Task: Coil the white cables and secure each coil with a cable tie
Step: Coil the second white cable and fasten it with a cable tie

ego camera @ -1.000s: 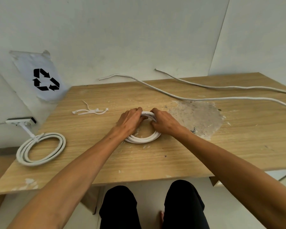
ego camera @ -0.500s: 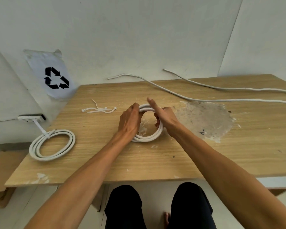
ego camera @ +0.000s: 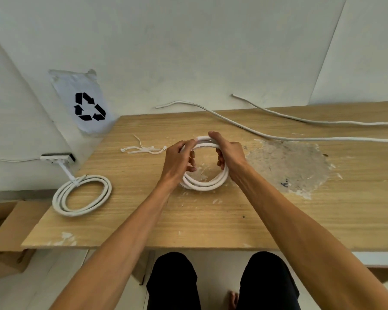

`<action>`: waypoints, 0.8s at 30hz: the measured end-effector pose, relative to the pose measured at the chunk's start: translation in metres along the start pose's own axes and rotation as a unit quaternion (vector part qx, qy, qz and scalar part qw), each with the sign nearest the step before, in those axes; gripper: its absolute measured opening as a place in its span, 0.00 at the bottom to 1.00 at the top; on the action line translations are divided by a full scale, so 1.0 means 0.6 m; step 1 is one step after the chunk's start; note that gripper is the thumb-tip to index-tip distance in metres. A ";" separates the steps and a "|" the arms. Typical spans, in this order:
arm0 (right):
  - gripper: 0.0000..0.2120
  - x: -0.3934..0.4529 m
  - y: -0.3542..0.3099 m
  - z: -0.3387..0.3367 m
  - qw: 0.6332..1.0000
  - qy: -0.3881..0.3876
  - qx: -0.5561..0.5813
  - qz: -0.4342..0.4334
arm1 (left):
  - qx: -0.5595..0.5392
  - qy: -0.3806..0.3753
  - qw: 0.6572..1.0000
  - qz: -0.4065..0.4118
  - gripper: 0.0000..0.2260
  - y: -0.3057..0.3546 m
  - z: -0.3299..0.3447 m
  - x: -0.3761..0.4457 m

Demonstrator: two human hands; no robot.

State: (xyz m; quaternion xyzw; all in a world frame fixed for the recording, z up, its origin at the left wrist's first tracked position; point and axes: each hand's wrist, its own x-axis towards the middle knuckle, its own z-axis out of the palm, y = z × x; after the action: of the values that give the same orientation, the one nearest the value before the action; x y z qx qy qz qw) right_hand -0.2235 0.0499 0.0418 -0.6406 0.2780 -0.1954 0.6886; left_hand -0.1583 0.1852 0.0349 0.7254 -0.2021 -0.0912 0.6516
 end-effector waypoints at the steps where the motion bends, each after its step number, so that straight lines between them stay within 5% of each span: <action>1: 0.23 -0.001 0.000 0.001 1.000 0.002 -0.005 -0.023 | -0.005 0.036 0.999 -0.008 0.23 0.001 0.004 -0.001; 7: 0.24 -0.003 0.005 -0.012 0.976 -0.027 -0.107 -0.185 | 0.043 0.140 0.989 0.037 0.27 0.015 0.019 0.019; 12: 0.19 0.009 -0.033 -0.006 0.983 -0.065 -0.116 -0.130 | -0.025 0.192 0.981 0.013 0.23 0.008 0.031 0.021; 18: 0.18 0.013 -0.015 0.042 0.983 0.099 -0.058 -0.143 | -0.134 0.210 0.968 -0.027 0.21 -0.018 0.027 0.004; 24: 0.14 0.023 0.003 0.041 0.978 0.082 0.068 -0.178 | -0.138 0.172 0.974 -0.047 0.21 -0.019 0.018 0.008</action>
State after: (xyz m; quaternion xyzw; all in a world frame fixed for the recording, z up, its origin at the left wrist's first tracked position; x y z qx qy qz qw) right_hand -0.1978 0.0605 0.0387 -0.6135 0.2014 -0.3848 0.6596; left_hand -0.1563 0.1743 0.0228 0.6418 -0.0382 -0.0224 0.7656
